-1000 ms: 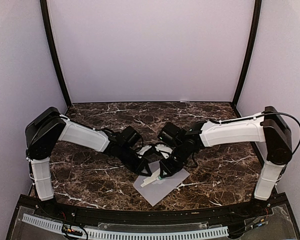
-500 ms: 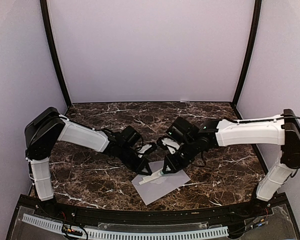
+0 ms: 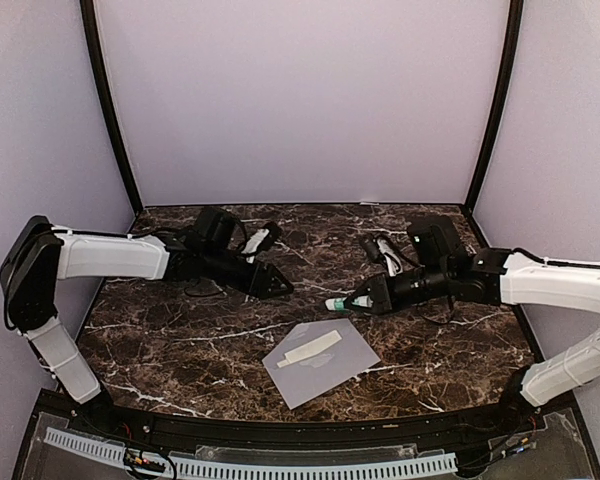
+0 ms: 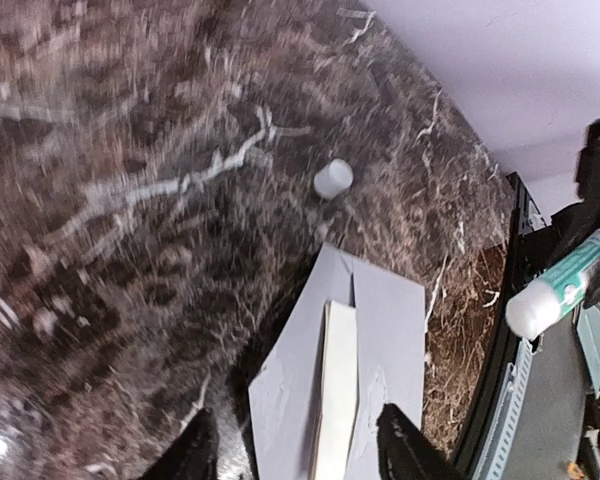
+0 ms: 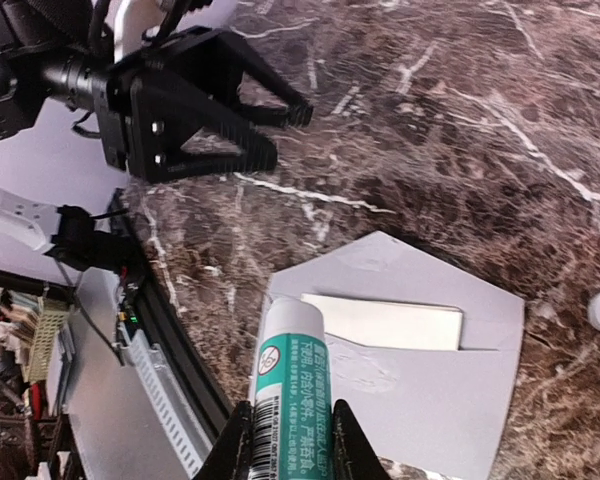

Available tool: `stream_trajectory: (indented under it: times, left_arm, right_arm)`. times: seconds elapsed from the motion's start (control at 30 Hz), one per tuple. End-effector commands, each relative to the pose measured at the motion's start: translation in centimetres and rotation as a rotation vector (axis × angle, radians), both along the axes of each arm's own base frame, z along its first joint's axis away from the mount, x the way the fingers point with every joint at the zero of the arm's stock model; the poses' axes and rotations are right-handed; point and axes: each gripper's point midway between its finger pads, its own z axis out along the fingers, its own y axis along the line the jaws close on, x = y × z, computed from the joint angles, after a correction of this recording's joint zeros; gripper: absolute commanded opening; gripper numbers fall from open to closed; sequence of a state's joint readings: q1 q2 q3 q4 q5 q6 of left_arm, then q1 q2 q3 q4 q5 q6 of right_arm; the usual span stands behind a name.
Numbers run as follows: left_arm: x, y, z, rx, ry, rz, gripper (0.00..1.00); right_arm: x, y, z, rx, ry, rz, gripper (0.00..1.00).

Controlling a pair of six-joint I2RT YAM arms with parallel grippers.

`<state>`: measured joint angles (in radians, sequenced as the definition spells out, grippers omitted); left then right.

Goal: Place the letter into the envelope and seal it
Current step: Paint the envelope at the center of the board, then adjust the solid glue.

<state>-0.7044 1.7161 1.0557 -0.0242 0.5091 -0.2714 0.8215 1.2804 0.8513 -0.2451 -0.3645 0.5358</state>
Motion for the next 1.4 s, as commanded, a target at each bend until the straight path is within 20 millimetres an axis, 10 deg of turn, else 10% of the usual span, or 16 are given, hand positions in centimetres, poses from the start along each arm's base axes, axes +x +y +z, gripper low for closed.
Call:
stream_trajectory:
  times: [0.0,0.3,0.53,0.83,1.37]
  left_arm:
    - [1.9,0.9,9.0,-0.234,-0.139,0.047,0.60]
    - [-4.8,0.3,21.1,-0.625,-0.185,-0.267,0.71]
    - [-5.1,4.1,28.2,-0.815,-0.487,-0.047,0.89]
    - [-6.7,1.2,30.6,-0.928,-0.522,-0.060,0.90]
    - [-6.5,-3.7,27.3,-0.770,-0.078,-0.218,0.90]
  right_arm:
    - [-1.8,2.4,6.8,0.352,-0.068,0.212,0.00]
    - [-4.2,2.9,12.1,0.540,-0.068,0.373,0.00]
    - [-2.1,2.1,17.3,0.684,-0.282,0.222,0.00]
    - [0.4,2.4,22.2,0.752,-0.564,0.069,0.00]
    - [0.5,6.1,19.5,0.376,-0.652,0.198,0.00]
